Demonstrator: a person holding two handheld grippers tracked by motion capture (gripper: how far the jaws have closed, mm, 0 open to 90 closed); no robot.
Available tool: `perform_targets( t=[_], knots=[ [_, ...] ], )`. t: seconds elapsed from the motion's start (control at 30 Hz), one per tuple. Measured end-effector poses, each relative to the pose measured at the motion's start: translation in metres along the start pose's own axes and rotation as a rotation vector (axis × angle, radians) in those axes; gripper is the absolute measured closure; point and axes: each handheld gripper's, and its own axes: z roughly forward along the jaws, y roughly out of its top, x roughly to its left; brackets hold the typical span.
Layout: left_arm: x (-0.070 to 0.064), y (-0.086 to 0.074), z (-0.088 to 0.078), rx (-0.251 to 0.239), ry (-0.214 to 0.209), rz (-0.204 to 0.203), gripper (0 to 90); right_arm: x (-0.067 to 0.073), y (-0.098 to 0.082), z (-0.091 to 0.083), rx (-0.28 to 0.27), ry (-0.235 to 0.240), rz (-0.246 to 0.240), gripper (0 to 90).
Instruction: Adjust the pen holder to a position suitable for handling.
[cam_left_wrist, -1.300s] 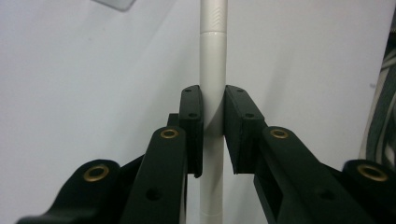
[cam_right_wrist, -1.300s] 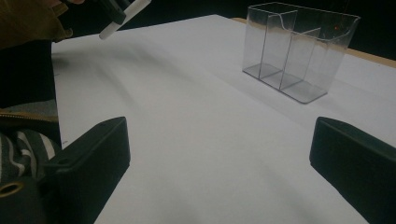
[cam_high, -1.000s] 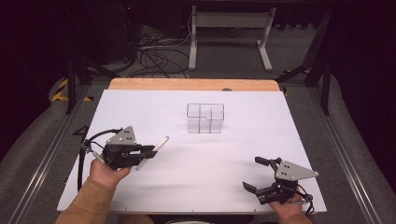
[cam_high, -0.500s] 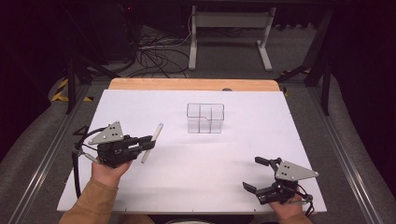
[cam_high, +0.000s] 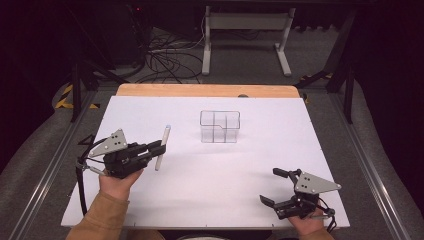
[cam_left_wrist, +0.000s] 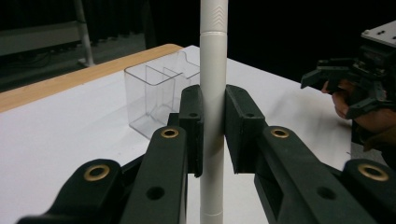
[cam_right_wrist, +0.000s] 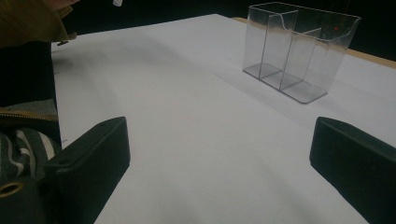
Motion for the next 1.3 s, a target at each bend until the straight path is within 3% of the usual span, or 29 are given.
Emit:
perform_targets(
  t=[0.43,0.67,0.9,1.3],
  knots=[
    [-0.003,0.000,0.003,-0.019,0.018,-0.023,78.7,0.000,0.000,0.000,0.002,-0.001,-0.001,5.5],
    [0.000,0.004,0.009,-0.041,-0.023,-0.068,78.6,0.000,0.000,0.000,-0.003,-0.001,0.001,5.5],
    [-0.005,0.019,0.020,-0.032,-0.036,-0.013,78.6,0.001,0.000,0.000,-0.001,0.000,0.000,5.4],
    [-0.003,0.044,0.048,-0.025,-0.064,0.006,78.6,0.004,-0.002,0.007,0.025,0.014,-0.002,5.3]
  ],
)
